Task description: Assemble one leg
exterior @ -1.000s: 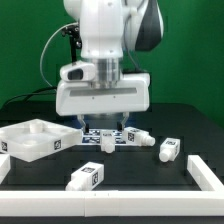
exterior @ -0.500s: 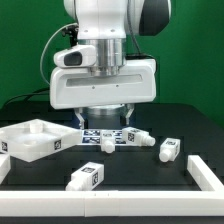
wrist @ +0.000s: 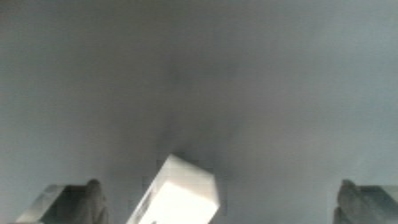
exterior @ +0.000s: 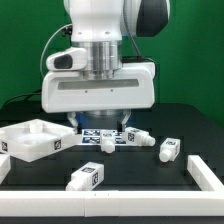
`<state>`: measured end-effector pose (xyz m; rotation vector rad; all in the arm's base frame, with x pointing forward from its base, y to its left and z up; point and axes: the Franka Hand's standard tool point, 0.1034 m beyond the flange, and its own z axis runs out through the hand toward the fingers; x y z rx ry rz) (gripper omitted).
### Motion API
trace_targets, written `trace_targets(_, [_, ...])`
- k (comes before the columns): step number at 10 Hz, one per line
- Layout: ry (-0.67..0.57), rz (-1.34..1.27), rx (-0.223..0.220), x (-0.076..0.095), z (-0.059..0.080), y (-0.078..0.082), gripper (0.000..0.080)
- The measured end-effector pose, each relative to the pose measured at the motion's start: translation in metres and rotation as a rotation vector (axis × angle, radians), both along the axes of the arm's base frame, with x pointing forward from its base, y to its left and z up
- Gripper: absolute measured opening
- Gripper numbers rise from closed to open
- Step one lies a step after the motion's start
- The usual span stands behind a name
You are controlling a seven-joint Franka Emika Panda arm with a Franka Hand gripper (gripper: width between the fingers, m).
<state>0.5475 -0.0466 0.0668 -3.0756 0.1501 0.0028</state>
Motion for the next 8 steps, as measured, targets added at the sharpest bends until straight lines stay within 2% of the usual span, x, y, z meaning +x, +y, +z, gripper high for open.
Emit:
trace_targets(2, [-0.004, -0.049, 0.001, 0.007, -0.018, -0.016, 0.0649])
trace_targets(6, [-0.004, -0.041, 0.001, 0.008, -0.017, -0.012, 0.0649])
trace_targets(8, [0.014, -0.184, 0.012, 0.018, -0.033, -0.010, 0.0649])
